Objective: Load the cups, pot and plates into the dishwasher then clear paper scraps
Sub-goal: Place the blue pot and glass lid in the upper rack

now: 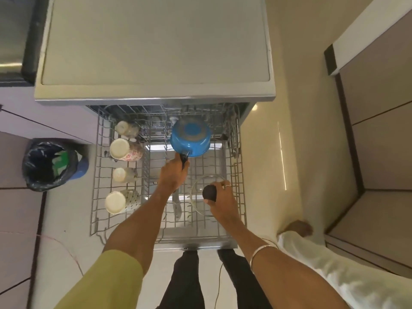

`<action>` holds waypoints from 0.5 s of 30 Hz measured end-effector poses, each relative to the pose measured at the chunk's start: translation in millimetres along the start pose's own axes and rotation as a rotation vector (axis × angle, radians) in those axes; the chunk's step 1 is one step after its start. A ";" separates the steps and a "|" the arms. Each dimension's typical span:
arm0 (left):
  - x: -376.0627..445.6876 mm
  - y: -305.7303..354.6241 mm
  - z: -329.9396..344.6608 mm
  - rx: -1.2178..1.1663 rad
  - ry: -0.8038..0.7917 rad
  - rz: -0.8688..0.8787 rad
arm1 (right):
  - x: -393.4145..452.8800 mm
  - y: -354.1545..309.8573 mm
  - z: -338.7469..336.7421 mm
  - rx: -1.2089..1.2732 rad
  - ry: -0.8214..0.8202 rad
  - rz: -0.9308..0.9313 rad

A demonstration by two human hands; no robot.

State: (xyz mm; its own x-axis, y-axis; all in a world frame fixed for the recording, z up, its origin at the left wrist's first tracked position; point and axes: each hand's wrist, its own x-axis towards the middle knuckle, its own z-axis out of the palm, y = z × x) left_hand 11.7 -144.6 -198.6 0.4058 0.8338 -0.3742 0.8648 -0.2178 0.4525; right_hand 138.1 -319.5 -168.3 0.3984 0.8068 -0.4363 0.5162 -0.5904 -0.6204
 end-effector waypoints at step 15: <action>32.7 -26.1 66.2 -0.382 0.080 -0.096 | -0.8 37.4 44.1 -0.040 0.000 0.016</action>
State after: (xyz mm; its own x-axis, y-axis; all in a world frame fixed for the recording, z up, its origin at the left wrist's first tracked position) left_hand 21.9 -145.2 -276.2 0.2910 0.8813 -0.3724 0.7193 0.0552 0.6925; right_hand 123.7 -341.3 -219.9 0.4067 0.7972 -0.4462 0.5395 -0.6037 -0.5868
